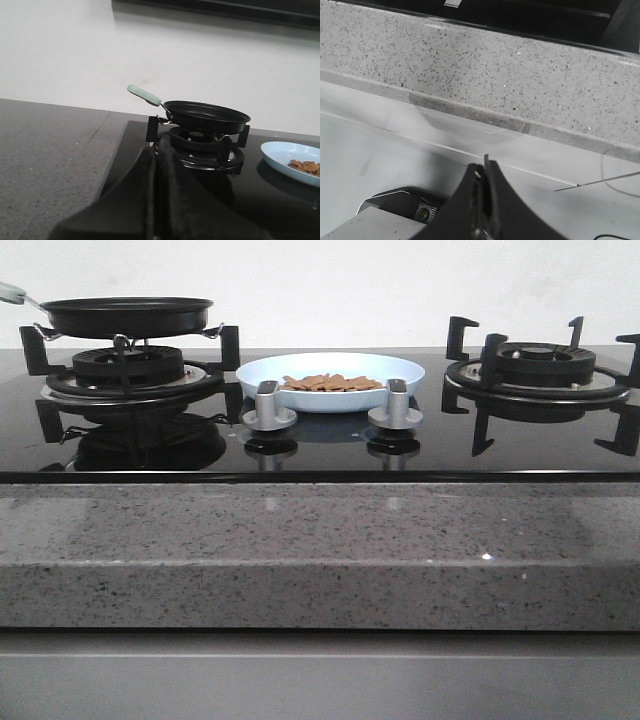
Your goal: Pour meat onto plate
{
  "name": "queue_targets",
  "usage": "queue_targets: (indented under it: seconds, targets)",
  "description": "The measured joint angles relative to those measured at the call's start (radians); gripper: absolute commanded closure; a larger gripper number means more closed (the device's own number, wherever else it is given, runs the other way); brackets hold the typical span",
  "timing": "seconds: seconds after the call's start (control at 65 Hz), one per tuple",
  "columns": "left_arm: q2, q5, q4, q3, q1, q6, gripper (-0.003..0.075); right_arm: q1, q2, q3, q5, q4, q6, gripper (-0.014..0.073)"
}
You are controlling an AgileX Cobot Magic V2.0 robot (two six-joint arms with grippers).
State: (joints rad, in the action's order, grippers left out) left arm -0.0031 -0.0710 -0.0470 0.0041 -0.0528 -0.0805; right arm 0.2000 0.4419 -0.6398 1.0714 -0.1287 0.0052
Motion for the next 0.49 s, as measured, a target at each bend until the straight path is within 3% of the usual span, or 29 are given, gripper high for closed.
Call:
queue_targets:
  seconds: [0.492]
  targets:
    - [0.0, 0.007, 0.0, 0.0, -0.006, 0.05, 0.0741, 0.0, 0.0, 0.0, 0.002, 0.0, 0.0, 0.0708]
